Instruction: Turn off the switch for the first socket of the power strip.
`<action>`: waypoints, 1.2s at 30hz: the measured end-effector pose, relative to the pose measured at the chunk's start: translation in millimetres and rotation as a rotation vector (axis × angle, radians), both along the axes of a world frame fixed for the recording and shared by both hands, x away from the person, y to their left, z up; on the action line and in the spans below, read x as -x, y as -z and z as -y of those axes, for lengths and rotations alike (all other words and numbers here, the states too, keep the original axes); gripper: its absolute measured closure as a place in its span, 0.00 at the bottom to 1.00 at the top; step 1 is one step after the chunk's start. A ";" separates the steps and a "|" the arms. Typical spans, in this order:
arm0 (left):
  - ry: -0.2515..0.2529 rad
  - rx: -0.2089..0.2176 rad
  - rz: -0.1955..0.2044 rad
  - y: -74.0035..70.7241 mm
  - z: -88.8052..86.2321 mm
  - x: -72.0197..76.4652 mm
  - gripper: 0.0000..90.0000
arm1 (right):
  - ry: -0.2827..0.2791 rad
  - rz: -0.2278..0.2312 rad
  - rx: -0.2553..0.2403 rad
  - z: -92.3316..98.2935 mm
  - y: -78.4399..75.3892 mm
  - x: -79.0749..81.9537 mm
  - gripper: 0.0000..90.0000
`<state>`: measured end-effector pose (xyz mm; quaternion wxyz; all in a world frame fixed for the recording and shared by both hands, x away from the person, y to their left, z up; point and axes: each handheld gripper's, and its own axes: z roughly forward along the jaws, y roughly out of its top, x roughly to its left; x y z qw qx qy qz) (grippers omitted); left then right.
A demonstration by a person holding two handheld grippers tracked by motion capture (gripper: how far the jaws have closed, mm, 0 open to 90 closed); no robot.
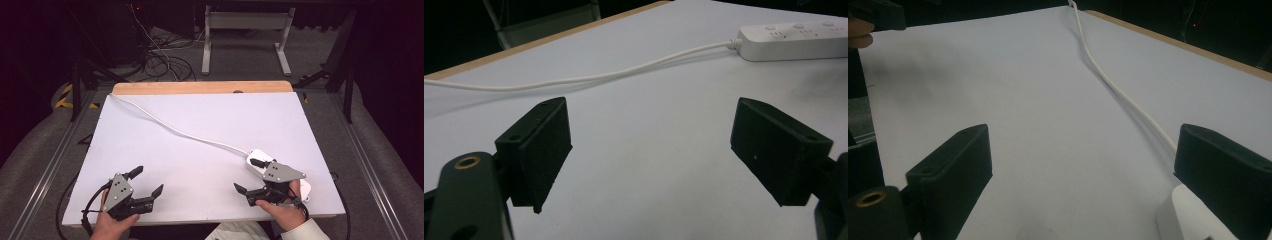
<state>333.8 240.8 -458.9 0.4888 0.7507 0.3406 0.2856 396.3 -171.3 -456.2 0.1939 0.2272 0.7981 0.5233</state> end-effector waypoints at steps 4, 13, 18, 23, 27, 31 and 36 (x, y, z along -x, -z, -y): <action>-0.002 0.002 -0.005 0.4 1.0 -0.2 0.19 | -0.002 0.003 -0.001 0.2 -0.5 0.0 0.11; -0.009 -0.009 0.002 -0.4 -0.2 0.3 0.19 | -0.004 0.010 0.003 -0.7 -2.5 2.0 0.11; -0.001 0.021 -0.013 -2.1 -1.7 -0.1 0.19 | -0.005 0.013 0.011 -1.4 -2.1 1.8 0.12; -0.002 0.016 -0.018 -2.3 -0.6 0.1 0.19 | -0.006 0.004 0.017 -0.6 -2.0 1.4 0.13; -0.001 0.002 -0.013 -2.2 0.8 0.6 0.19 | -0.024 -0.005 0.025 -0.3 -4.3 1.7 0.21; -0.003 -0.002 -0.011 -2.2 0.9 0.8 0.19 | -0.033 0.001 0.040 1.0 -9.6 1.7 0.32; -0.004 -0.003 -0.009 -2.3 0.8 1.0 0.19 | -0.036 -0.005 0.050 2.8 -15.6 0.6 0.38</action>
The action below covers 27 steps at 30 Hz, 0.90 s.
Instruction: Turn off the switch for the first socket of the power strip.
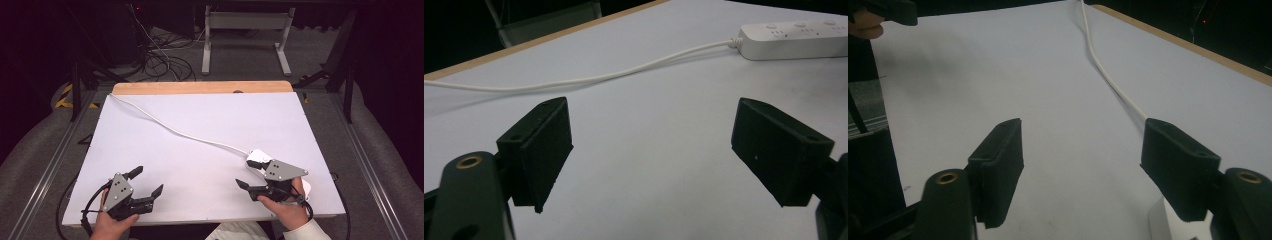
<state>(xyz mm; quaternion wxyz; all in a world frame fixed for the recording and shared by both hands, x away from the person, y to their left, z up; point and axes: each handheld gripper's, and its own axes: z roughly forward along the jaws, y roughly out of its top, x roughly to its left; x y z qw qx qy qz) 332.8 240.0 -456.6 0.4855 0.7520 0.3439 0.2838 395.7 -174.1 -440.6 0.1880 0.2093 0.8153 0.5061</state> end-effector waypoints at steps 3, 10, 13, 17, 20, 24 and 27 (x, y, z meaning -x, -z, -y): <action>-0.001 0.001 0.001 0.0 -0.1 0.0 0.19 | 0.010 0.001 0.013 1.4 -5.9 -2.1 0.38; -0.004 0.003 0.005 -0.1 -0.7 0.0 0.19 | 0.041 -0.003 0.019 8.7 -14.7 -7.8 0.38; -0.003 0.002 0.006 -0.1 -0.7 0.0 0.19 | 0.047 -0.008 0.030 9.5 -18.8 -10.3 0.39; 0.000 0.006 0.008 -0.1 -1.0 0.1 0.19 | 0.069 -0.010 0.036 12.3 -25.0 -16.6 0.38; -0.001 0.005 0.010 -0.2 -1.5 -0.2 0.19 | 0.077 -0.008 0.031 14.1 -27.9 -18.3 0.39; -0.001 0.007 0.008 0.1 -1.4 -0.5 0.19 | 0.083 -0.018 0.033 15.7 -27.6 -19.4 0.40; 0.001 0.012 0.000 0.4 -0.5 0.0 0.19 | 0.063 -0.042 0.020 16.1 -26.6 -21.0 0.49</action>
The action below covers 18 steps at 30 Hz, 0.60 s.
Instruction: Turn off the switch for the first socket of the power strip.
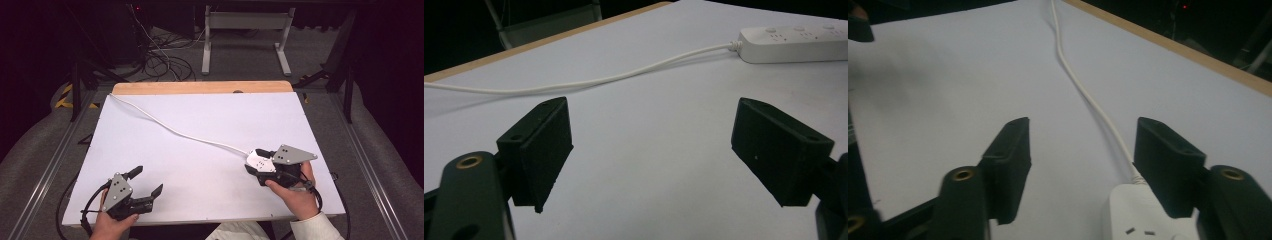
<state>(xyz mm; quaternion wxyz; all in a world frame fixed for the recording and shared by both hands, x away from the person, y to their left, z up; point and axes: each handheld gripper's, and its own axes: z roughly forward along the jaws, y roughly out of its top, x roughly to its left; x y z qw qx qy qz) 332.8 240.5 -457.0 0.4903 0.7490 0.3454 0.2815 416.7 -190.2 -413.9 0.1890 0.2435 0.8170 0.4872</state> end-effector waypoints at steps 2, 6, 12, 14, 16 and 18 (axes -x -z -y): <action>0.003 -0.006 0.000 0.3 0.0 -0.5 0.19 | -0.020 -0.020 0.006 -0.8 0.2 -2.0 0.47; 0.004 -0.007 -0.002 0.7 0.0 -1.0 0.19 | 0.004 -0.028 0.031 -1.2 -1.5 -5.6 0.46; 0.003 -0.007 -0.002 0.9 -0.4 -1.3 0.19 | 0.039 -0.111 0.044 1.8 -6.2 -11.7 0.57; 0.005 -0.010 -0.002 0.9 -0.5 -1.5 0.19 | 0.048 -0.113 0.058 2.4 -7.4 -14.1 0.61; 0.004 -0.008 -0.003 1.1 -0.3 -1.5 0.19 | 0.055 -0.114 0.065 3.2 -8.2 -17.1 0.66; 0.006 -0.010 -0.003 1.4 -0.2 -1.8 0.19 | 0.063 -0.119 0.076 4.1 -9.0 -21.0 0.68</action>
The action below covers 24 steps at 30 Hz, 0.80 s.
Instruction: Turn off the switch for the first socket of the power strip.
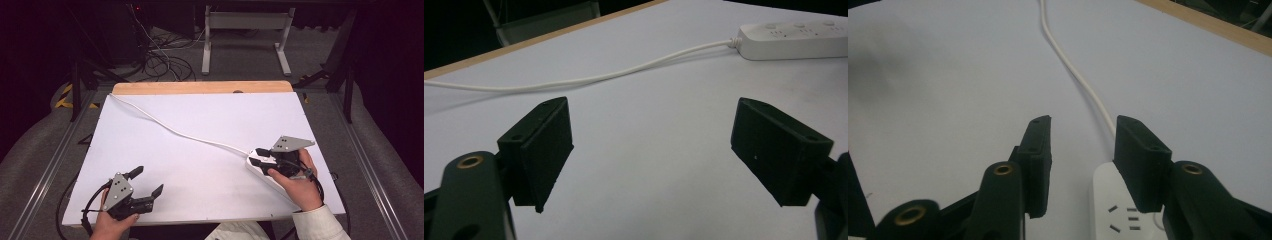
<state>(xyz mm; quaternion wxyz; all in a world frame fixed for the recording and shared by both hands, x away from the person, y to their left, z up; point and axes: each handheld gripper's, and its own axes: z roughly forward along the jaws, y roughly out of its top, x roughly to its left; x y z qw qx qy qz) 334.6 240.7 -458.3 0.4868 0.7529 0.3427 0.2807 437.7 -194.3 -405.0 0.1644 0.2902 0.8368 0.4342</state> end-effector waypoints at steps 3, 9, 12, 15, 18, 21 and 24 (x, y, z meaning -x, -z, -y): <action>-0.001 -0.007 0.002 0.1 0.4 0.3 0.20 | 0.010 -0.011 0.014 1.5 -0.6 -5.8 0.74; 0.001 -0.013 0.001 0.1 0.4 0.2 0.20 | 0.058 -0.065 0.028 3.4 0.9 -15.1 0.83; 0.003 -0.013 -0.001 0.3 0.8 0.3 0.20 | 0.075 -0.090 0.036 3.9 2.0 -18.8 0.88; 0.005 -0.021 0.000 0.2 0.9 0.3 0.20 | 0.088 -0.113 0.043 5.3 3.8 -23.3 0.94; 0.004 -0.017 -0.003 0.4 1.2 0.3 0.20 | 0.101 -0.126 0.059 6.2 5.7 -26.9 1.00; 0.002 -0.021 0.000 0.4 0.9 0.0 0.20 | 0.118 -0.153 0.090 6.8 8.6 -32.9 1.00; 0.003 -0.029 0.002 0.6 1.4 0.0 0.20 | 0.134 -0.172 0.120 6.5 12.5 -37.3 1.00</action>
